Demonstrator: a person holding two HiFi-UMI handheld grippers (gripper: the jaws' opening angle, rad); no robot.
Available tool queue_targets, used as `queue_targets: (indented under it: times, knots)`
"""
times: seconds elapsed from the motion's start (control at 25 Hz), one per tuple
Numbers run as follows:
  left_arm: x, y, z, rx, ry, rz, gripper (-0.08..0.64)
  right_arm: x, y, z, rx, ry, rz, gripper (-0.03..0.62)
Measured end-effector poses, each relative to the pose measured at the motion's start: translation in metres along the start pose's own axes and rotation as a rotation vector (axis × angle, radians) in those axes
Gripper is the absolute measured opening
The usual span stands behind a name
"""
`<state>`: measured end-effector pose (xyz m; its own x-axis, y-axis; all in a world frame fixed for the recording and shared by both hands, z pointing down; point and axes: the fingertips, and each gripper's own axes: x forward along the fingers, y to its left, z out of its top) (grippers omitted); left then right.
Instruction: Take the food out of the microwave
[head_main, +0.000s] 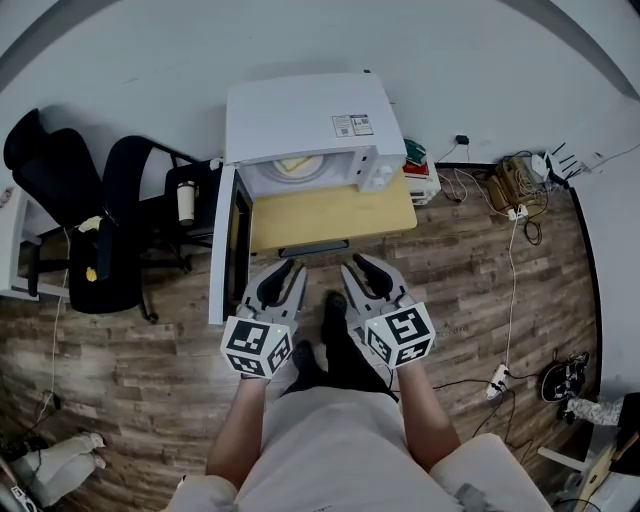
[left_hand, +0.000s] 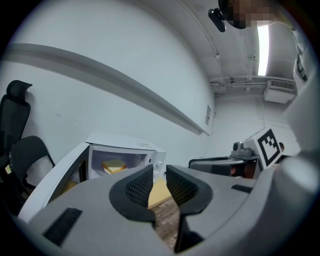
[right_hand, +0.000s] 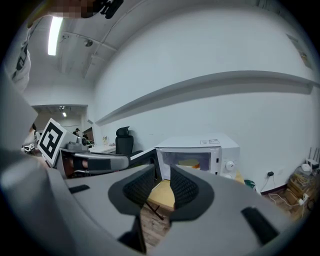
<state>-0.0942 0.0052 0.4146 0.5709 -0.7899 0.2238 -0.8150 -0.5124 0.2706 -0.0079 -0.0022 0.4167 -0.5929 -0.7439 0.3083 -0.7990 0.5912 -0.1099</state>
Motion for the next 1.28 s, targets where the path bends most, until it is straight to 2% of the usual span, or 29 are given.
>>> queue_targets:
  times: [0.8, 1.28]
  knots:
    - [0.074, 0.051, 0.023, -0.006, 0.01, 0.062, 0.077, 0.092, -0.063, 0.007, 0.01, 0.033, 0.074, 0.083]
    - [0.123, 0.084, 0.025, -0.034, 0.034, 0.14, 0.077, 0.16, -0.1, -0.014, 0.018, 0.108, 0.149, 0.083]
